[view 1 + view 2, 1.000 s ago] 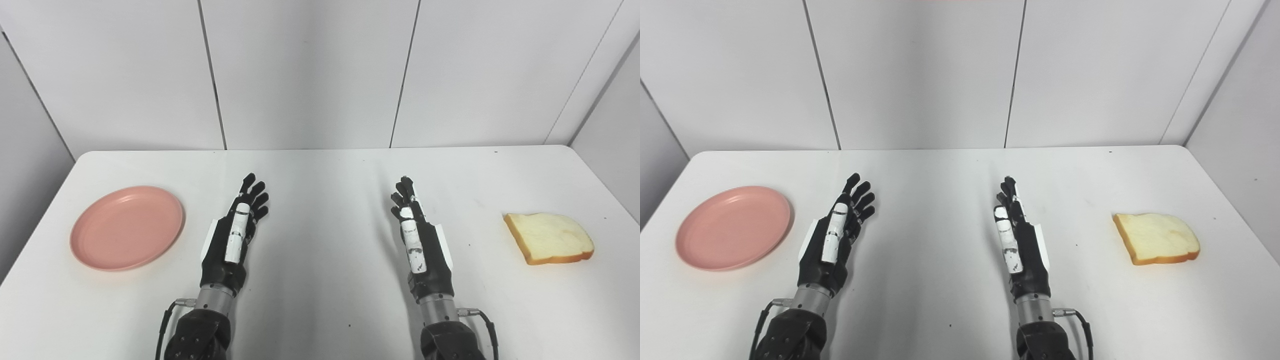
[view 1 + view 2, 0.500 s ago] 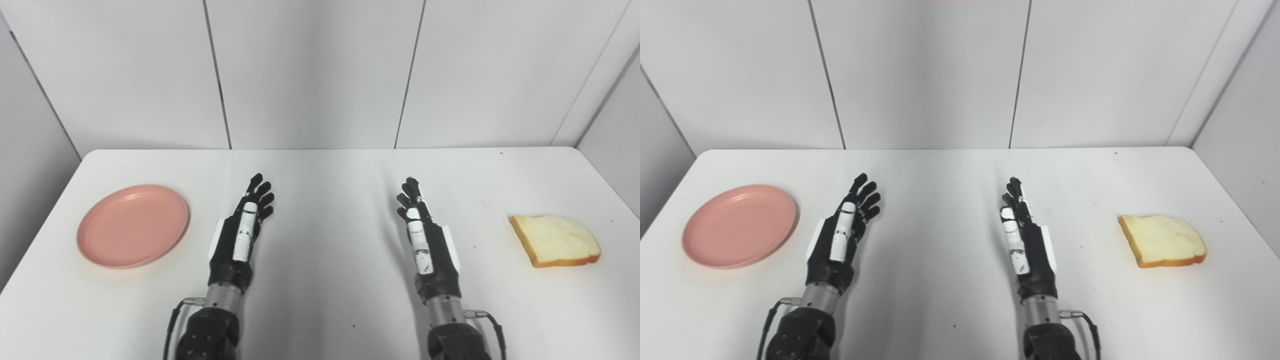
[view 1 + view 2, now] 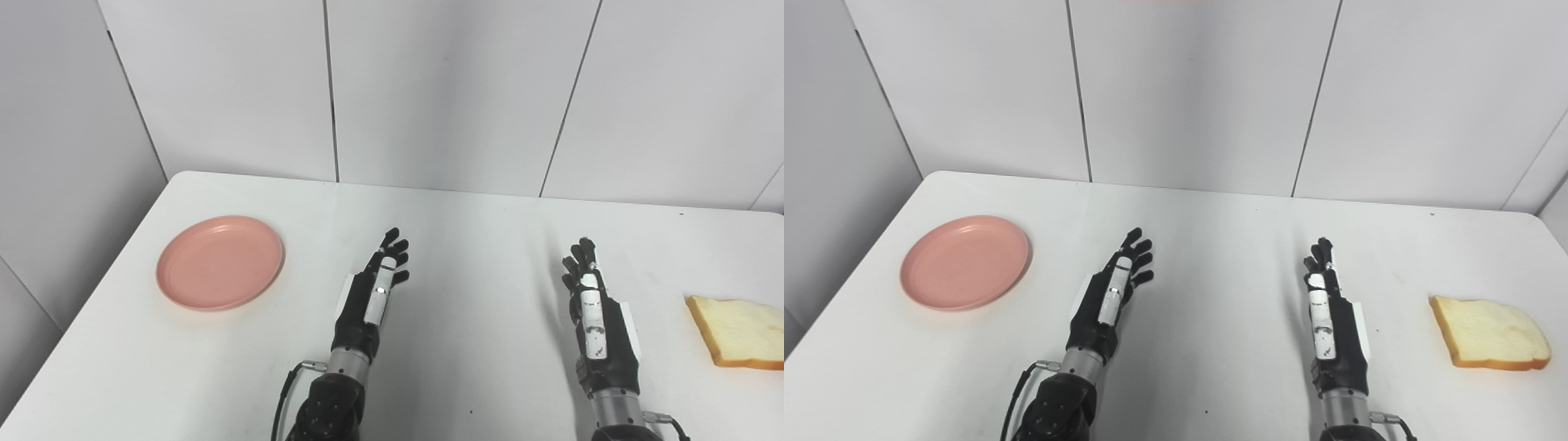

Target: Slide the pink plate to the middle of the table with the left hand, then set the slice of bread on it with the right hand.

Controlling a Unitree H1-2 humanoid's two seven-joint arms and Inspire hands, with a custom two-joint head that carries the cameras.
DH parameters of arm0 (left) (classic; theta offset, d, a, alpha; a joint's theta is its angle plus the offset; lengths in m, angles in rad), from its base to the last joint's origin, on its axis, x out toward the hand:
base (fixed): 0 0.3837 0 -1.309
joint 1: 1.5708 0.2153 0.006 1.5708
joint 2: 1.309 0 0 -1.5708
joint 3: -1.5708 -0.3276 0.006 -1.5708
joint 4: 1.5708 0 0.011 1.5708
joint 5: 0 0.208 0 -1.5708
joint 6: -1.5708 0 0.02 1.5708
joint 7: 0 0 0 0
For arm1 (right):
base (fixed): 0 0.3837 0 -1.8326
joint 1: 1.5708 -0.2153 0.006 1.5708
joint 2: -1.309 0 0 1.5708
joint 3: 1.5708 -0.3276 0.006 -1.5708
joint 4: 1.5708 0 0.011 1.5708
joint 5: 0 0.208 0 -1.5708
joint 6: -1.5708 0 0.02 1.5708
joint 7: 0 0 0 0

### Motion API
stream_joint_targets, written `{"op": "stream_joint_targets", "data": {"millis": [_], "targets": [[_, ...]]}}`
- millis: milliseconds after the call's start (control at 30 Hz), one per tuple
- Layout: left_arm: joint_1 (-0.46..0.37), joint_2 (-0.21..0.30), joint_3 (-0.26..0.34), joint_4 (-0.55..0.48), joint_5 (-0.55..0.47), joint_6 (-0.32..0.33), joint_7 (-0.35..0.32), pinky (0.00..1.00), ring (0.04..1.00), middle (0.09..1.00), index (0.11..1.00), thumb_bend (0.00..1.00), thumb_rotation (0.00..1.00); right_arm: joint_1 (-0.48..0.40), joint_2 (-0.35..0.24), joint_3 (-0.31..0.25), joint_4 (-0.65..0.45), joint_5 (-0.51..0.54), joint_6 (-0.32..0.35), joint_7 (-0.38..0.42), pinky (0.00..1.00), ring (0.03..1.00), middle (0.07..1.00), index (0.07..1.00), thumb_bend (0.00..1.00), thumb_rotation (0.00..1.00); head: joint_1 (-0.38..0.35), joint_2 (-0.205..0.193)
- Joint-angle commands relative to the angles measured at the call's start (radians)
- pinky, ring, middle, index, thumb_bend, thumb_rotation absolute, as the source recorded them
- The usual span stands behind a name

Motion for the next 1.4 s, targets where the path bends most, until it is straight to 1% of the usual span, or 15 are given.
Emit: {"op": "stream_joint_targets", "data": {"millis": [0, 100, 267, 467, 600, 700, 800, 833, 933, 1033, 1067, 1133, 1200, 1267, 1367], "targets": [[-0.046, -0.011, -0.007, -0.004, 0.007, -0.061, 0.004, 0.85, 0.904, 0.904, 0.899, 0.41, 1.0, -0.033, -0.005, -0.002, -0.037, 0.009, -0.033, 0.014, 1.0, 0.977, 0.99, 1.0, 0.37, 1.0, 0.001, 0.001], [-0.048, -0.009, -0.008, 0.002, 0.012, -0.073, 0.002, 0.85, 0.906, 0.905, 0.903, 0.41, 1.0, -0.036, -0.008, -0.001, -0.037, 0.01, -0.036, 0.014, 1.0, 0.978, 0.992, 1.0, 0.36, 1.0, 0.0, 0.002], [-0.042, -0.013, -0.007, -0.01, 0.009, -0.052, 0.002, 0.85, 0.901, 0.902, 0.896, 0.41, 1.0, -0.03, -0.008, 0.005, -0.052, 0.006, -0.026, 0.012, 1.0, 0.98, 0.992, 1.0, 0.35, 1.0, 0.003, 0.006], [-0.038, -0.018, -0.01, -0.02, 0.015, -0.055, 0.008, 0.84, 0.892, 0.895, 0.892, 0.4, 1.0, -0.029, -0.01, 0.009, -0.049, 0.008, -0.036, 0.015, 1.0, 0.984, 0.999, 1.0, 0.33, 1.0, -0.007, 0.006], [-0.042, -0.018, -0.011, -0.032, 0.015, -0.057, 0.007, 0.85, 0.899, 0.898, 0.9, 0.41, 1.0, -0.03, -0.012, 0.004, -0.047, 0.01, -0.034, 0.012, 1.0, 0.975, 0.993, 1.0, 0.34, 1.0, -0.006, 0.005], [-0.038, -0.026, -0.007, -0.072, 0.013, -0.04, 0.015, 0.85, 0.897, 0.895, 0.897, 0.41, 1.0, -0.031, -0.008, 0.002, -0.048, 0.011, -0.032, 0.007, 1.0, 0.971, 0.989, 0.997, 0.35, 1.0, -0.001, 0.005], [-0.037, -0.023, -0.013, -0.117, 0.026, -0.05, 0.019, 0.84, 0.888, 0.899, 0.9, 0.42, 1.0, -0.031, -0.012, 0.002, -0.052, 0.012, -0.025, 0.011, 1.0, 0.974, 0.989, 0.998, 0.35, 1.0, 0.002, 0.005], [-0.037, -0.021, -0.012, -0.133, 0.027, -0.053, 0.019, 0.86, 0.891, 0.905, 0.906, 0.44, 1.0, -0.031, -0.014, 0.002, -0.054, 0.013, -0.02, 0.012, 1.0, 0.976, 0.99, 1.0, 0.35, 1.0, 0.006, 0.006], [-0.035, -0.021, -0.007, -0.189, 0.039, -0.074, 0.031, 0.84, 0.878, 0.902, 0.899, 0.45, 1.0, -0.034, -0.02, 0.0, -0.047, 0.013, -0.023, 0.013, 1.0, 0.976, 0.989, 0.999, 0.36, 1.0, 0.009, 0.005], [-0.033, -0.02, -0.004, -0.243, 0.03, -0.062, 0.027, 0.86, 0.886, 0.909, 0.906, 0.47, 1.0, -0.035, -0.022, -0.002, -0.048, 0.019, -0.019, 0.013, 1.0, 0.974, 0.987, 0.996, 0.37, 1.0, 0.015, 0.005], [-0.032, -0.021, -0.002, -0.26, 0.025, -0.056, 0.027, 0.88, 0.895, 0.914, 0.908, 0.49, 1.0, -0.035, -0.023, -0.002, -0.049, 0.02, -0.019, 0.013, 1.0, 0.976, 0.989, 0.997, 0.37, 1.0, 0.015, 0.005], [-0.029, -0.018, 0.004, -0.311, 0.015, -0.054, 0.025, 0.9, 0.9, 0.919, 0.909, 0.48, 1.0, -0.036, -0.025, -0.003, -0.049, 0.022, -0.02, 0.015, 1.0, 0.979, 0.991, 0.999, 0.36, 1.0, 0.019, 0.005], [-0.031, -0.005, 0.009, -0.352, 0.026, -0.06, 0.023, 0.91, 0.905, 0.927, 0.918, 0.48, 1.0, -0.037, -0.026, -0.005, -0.052, 0.025, -0.015, 0.014, 1.0, 0.979, 0.989, 0.996, 0.37, 1.0, 0.023, 0.006], [-0.035, 0.006, 0.017, -0.382, 0.033, -0.053, 0.022, 0.92, 0.905, 0.926, 0.919, 0.5, 1.0, -0.038, -0.031, -0.007, -0.053, 0.025, -0.013, 0.014, 1.0, 0.98, 0.99, 0.996, 0.37, 1.0, 0.023, 0.005], [-0.048, 0.009, 0.045, -0.415, 0.014, -0.046, 0.027, 0.93, 0.913, 0.93, 0.921, 0.5, 1.0, -0.041, -0.038, -0.01, -0.055, 0.021, -0.01, 0.012, 1.0, 0.977, 0.986, 0.992, 0.4, 1.0, 0.028, 0.006]]}}
